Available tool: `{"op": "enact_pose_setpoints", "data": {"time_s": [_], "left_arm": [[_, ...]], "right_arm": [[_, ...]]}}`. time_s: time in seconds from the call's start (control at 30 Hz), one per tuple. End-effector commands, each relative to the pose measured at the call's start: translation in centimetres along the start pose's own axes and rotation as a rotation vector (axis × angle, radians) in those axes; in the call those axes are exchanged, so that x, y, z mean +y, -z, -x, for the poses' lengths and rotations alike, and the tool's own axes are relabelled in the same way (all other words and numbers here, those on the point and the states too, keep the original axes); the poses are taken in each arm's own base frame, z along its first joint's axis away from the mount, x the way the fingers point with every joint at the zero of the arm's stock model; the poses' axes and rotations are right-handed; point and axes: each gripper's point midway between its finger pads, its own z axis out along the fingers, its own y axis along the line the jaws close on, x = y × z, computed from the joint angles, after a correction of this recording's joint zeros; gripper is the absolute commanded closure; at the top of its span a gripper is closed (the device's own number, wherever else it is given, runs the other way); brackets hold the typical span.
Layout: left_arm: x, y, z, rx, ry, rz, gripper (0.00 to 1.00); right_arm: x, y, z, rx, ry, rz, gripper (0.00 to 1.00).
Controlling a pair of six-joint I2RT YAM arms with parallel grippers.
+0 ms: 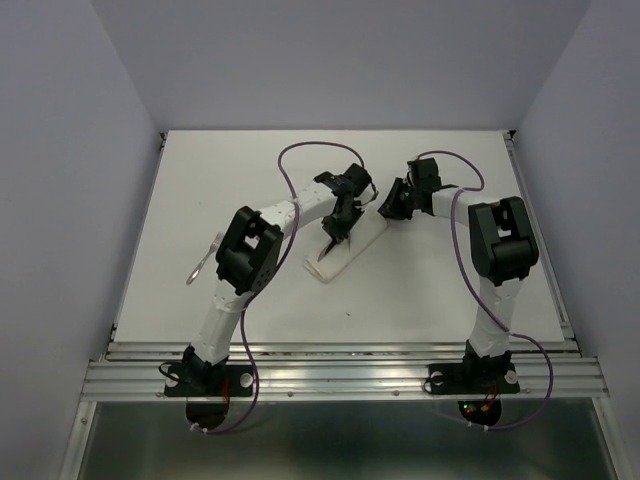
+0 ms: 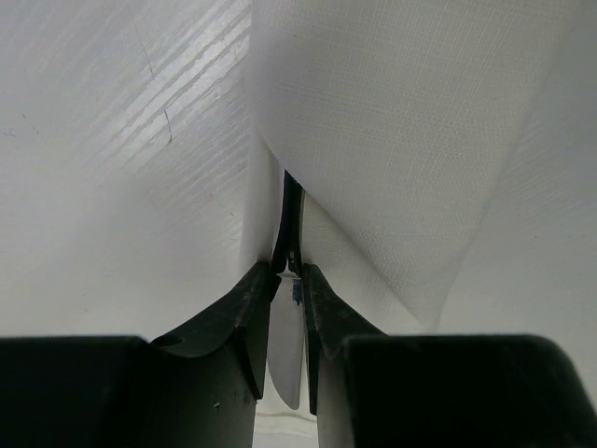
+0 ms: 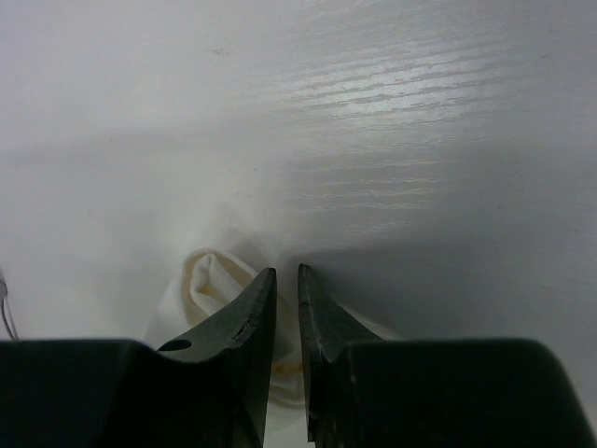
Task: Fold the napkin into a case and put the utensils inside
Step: Stuff the knife into the folded napkin.
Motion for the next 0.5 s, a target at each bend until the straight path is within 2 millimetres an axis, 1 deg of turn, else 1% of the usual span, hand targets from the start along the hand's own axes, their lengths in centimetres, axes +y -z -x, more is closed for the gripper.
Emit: {"op": "enact_pose_setpoints", "data": {"time_s": [0.0,0.1,0.13,0.2,0.47], "left_arm": [[-0.7,1.3,1.6,-0.045,-0.063,-0.017,0.82],[-1.4,1.3,1.8,-0.053,-0.087,-0.034,0.82],[-1.5,1.3,1.9,-0.058,-0.100,-0.037,0.82],[-1.6,1.1,2.0,-0.059,-0.114,-0.044,0.82],[-1.6,0.9,3.0,-0.078,-0.123,-0.042,0.82]], "right_arm": [[-0.7,-0.2,-1.8,0.044,0.015,-0.029,0.78],[-0.7,-0.3,-1.9,0.048,0.014,-0.026,0.78],[-0.4,-0.4,-2.2,0.056,0.022,-0.021,0.78],[-0.4,-0.4,-2.2,0.055,0.021,-0.020,0.78],[-0.5,-0.3,-2.3,0.057,0.024,-0.025,0.78]]}}
